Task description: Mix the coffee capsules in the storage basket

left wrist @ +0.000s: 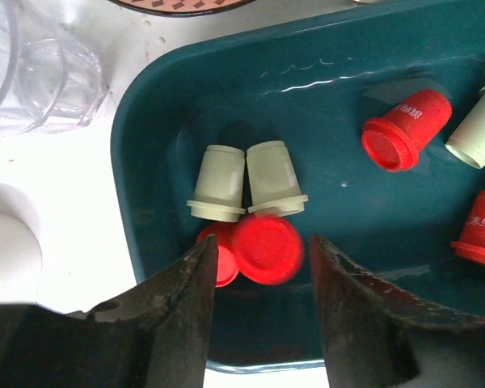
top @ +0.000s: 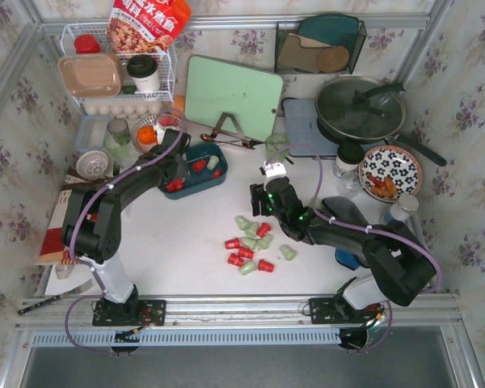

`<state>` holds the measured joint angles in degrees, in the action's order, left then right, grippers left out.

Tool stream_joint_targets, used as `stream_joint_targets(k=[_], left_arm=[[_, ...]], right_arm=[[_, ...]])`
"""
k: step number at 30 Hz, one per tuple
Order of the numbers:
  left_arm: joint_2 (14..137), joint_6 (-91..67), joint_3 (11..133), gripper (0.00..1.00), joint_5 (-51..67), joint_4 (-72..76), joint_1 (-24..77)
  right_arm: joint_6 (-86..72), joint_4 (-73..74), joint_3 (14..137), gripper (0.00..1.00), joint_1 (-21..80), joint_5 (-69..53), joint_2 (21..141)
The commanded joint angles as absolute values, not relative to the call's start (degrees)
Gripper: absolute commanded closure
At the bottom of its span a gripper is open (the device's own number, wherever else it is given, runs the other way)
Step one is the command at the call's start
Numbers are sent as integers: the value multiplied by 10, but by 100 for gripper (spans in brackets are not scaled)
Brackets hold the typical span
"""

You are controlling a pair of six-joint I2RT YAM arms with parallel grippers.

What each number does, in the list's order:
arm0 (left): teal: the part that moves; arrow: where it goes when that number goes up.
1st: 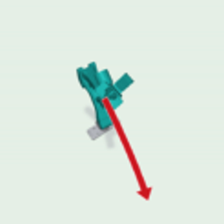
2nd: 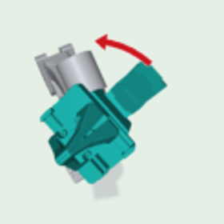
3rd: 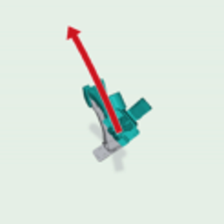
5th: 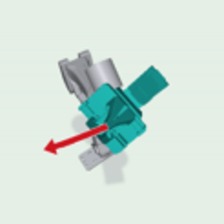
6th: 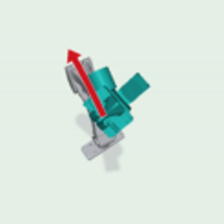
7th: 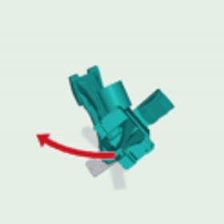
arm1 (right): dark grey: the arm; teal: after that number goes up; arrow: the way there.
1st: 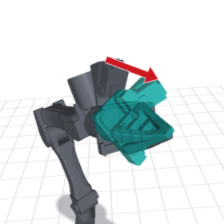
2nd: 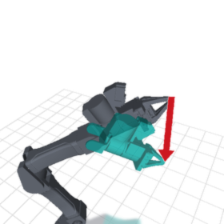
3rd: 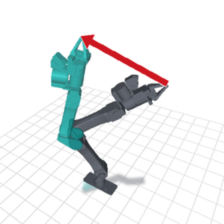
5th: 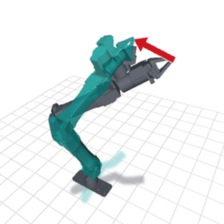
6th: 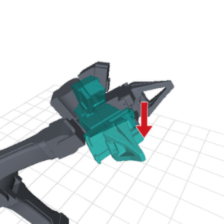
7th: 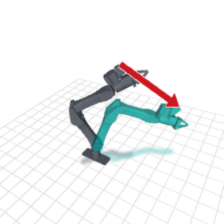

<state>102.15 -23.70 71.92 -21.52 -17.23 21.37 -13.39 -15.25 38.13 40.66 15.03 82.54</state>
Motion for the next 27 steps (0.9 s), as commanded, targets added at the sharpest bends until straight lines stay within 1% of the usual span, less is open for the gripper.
stream_joint_targets(k=[1, 4, 8, 11, 15, 22, 27], left_arm=[[1029, -227, 723, 46, -200, -143, 207], [1015, -222, 703, 37, -195, -122, 206], [973, -219, 667, 33, -181, -98, 206], [924, -224, 647, 33, -175, -105, 206], [860, -235, 617, 33, -163, -134, 207], [725, -261, 530, 33, -119, -196, 208], [621, -267, 483, 33, -82, -243, 209]], right_arm=[[-138, -150, 390, 31, 407, 135, 834], [-134, -147, 394, 31, 407, 118, 840], [-125, -135, 407, 31, 407, 81, 855], [-121, -122, 420, 33, 407, 61, 873], [-111, -103, 442, 37, 414, 45, 899], [-83, -60, 486, 38, 443, 47, 955], [-68, -29, 517, 39, 459, 51, 997]])
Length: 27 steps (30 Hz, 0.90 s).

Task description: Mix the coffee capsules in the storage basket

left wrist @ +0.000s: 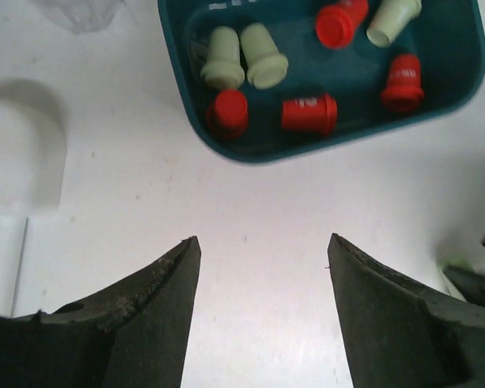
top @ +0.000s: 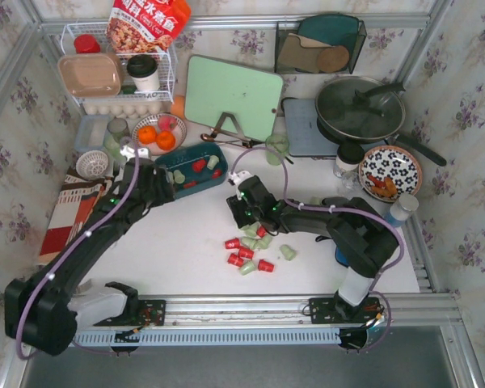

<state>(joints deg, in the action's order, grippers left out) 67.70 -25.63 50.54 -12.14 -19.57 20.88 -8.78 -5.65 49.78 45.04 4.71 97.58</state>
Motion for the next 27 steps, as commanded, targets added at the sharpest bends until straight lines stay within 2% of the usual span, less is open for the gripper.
stream_joint_targets(k=[1, 6, 17, 22, 27], left_arm=[[602, -266, 479, 33, -79, -256, 209], [510, -260, 466, 33, -73, -316, 209], [408, -255, 445, 33, -56, -374, 209], [387, -261, 381, 33, -78, -319, 209], [384, -258, 344, 33, -86, -281, 209]], right_arm=[[-65, -22, 522, 40, 462, 53, 1003], [-58, 0, 539, 45, 467, 66, 1026], [-64, 13, 565, 71, 467, 97, 1029], [-93, 11, 607, 73, 467, 98, 1029], [-105, -13, 682, 71, 467, 129, 1043]])
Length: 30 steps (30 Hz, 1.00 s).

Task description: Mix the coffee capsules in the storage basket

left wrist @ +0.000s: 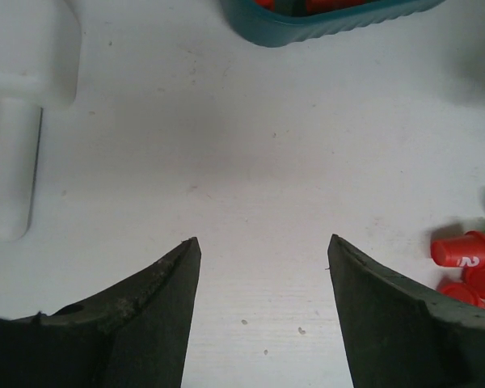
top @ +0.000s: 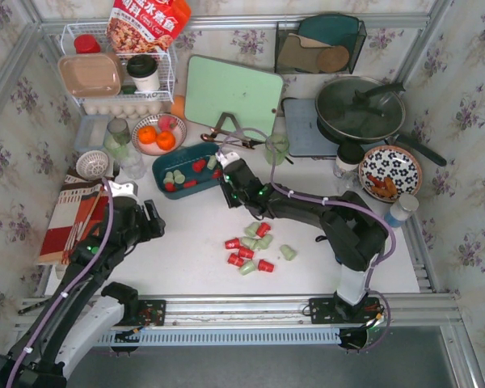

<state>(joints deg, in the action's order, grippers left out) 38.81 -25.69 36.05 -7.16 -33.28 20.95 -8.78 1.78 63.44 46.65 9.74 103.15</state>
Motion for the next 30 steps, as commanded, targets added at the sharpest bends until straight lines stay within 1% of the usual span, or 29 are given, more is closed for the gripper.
stream_joint_targets(k=[1, 7, 10, 12, 15, 16, 19, 23, 30], left_arm=[[383, -255, 337, 33, -86, -274, 209], [375, -255, 312, 33, -63, -255, 209], [373, -255, 311, 33, -56, -254, 209], [372, -254, 311, 33, -51, -254, 209], [369, -255, 311, 33, -45, -254, 209], [368, -254, 311, 33, -42, -254, 209], [366, -255, 311, 33, -38, -254, 209], [365, -256, 310, 33, -34, -253, 210], [371, -257, 310, 33, -26, -249, 209]], right_arm=[[-105, -19, 700, 71, 467, 136, 1050], [-78, -83, 839, 69, 465, 180, 1137], [-74, -100, 906, 66, 462, 192, 1195], [-86, -93, 956, 57, 461, 195, 1236], [-104, -67, 1007, 35, 459, 191, 1275], [-108, -58, 1017, 31, 459, 188, 1281], [-116, -48, 1021, 26, 459, 178, 1276], [-114, -30, 995, 26, 459, 178, 1236], [-115, -20, 882, 27, 459, 180, 1122]])
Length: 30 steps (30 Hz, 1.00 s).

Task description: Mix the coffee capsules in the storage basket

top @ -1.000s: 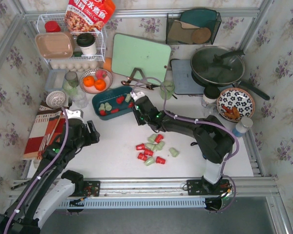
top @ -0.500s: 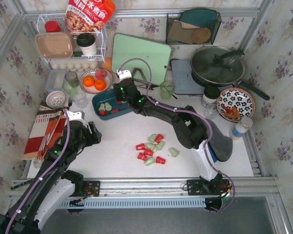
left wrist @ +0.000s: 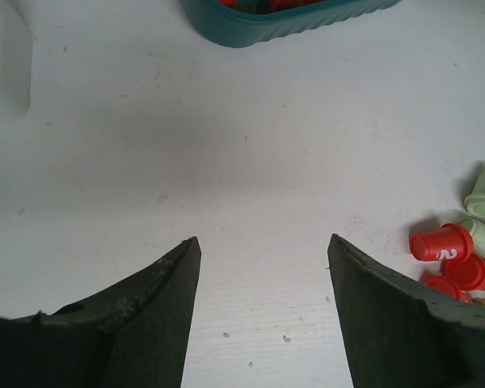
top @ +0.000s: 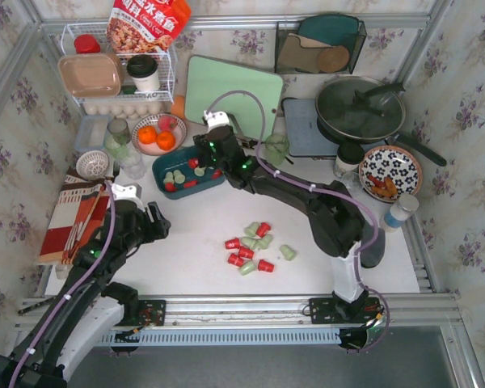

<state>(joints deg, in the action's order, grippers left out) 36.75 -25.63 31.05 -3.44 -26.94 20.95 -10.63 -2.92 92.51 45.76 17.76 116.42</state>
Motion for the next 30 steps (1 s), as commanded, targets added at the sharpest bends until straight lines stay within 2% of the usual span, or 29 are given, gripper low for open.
stream_joint_targets(k=[1, 17, 23, 30], left_arm=[[373, -257, 310, 33, -25, -249, 209], [383, -259, 306, 33, 4, -235, 209], [392, -243, 289, 33, 75, -187, 213], [419, -224, 274, 33, 91, -128, 244]], right_arm=[[-118, -18, 863, 27, 459, 181, 1108], [-165, 23, 583, 29, 459, 222, 886], [-148, -20, 474, 29, 459, 258, 828], [-112, -88, 375, 29, 459, 267, 781]])
